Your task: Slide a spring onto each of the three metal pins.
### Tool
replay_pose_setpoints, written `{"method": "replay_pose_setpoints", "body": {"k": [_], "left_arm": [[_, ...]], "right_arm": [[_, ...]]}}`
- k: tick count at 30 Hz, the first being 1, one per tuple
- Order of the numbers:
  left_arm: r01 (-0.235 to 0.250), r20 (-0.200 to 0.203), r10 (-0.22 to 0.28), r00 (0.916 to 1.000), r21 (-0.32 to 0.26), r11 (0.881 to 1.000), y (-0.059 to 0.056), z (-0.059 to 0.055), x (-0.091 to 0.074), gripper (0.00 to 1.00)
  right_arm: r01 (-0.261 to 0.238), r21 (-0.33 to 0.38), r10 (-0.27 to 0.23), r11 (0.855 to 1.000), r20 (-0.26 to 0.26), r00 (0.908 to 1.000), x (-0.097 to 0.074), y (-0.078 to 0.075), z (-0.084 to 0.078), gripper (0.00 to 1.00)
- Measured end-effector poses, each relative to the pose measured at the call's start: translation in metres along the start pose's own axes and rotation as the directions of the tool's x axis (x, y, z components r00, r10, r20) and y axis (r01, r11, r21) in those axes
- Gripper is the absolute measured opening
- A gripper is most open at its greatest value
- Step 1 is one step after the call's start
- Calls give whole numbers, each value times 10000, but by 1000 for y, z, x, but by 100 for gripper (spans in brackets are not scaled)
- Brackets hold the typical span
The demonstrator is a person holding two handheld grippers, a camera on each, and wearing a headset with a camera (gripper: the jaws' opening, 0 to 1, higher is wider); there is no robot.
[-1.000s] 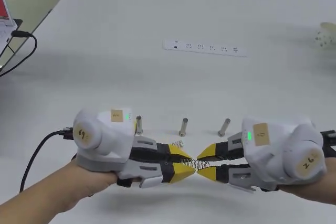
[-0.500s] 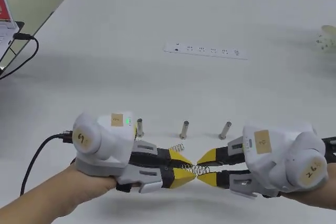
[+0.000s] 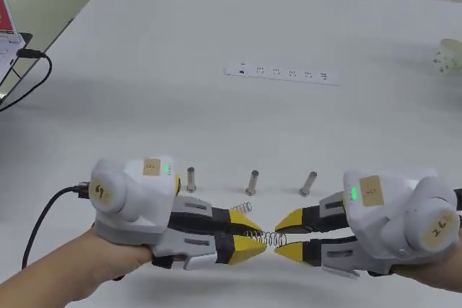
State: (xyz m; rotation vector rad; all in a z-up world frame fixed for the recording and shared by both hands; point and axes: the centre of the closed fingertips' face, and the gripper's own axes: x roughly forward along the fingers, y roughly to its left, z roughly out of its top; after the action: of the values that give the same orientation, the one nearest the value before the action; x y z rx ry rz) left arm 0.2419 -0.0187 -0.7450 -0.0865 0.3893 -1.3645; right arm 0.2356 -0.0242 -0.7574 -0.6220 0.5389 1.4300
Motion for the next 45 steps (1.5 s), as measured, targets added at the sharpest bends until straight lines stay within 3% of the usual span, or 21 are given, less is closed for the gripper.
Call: {"method": "replay_pose_setpoints", "body": {"k": [2, 12, 23, 33, 45], "left_arm": [[92, 227, -89, 9997, -122, 9999, -1, 3, -2, 2], [335, 341, -328, 9989, -187, 9993, -5, 4, -2, 2], [358, 134, -357, 9993, -108, 9993, -6, -1, -3, 2], [426, 24, -426, 9991, 47, 9991, -6, -3, 0, 2], [489, 521, -479, 9975, -178, 9986, -5, 6, -5, 2]], "right_arm": [[48, 43, -49, 10000, 94, 9999, -2, 0, 2, 9], [-56, 45, 54, 10000, 454, 9990, -6, 3, 8, 8], [-83, -162, 95, 9998, 760, 9971, -10, 2, 18, 7], [-233, -533, 272, 9983, 722, 9970, -12, 4, 22, 7], [-349, -294, 381, 9990, 1166, 9924, -18, 0, 32, 7]]}}
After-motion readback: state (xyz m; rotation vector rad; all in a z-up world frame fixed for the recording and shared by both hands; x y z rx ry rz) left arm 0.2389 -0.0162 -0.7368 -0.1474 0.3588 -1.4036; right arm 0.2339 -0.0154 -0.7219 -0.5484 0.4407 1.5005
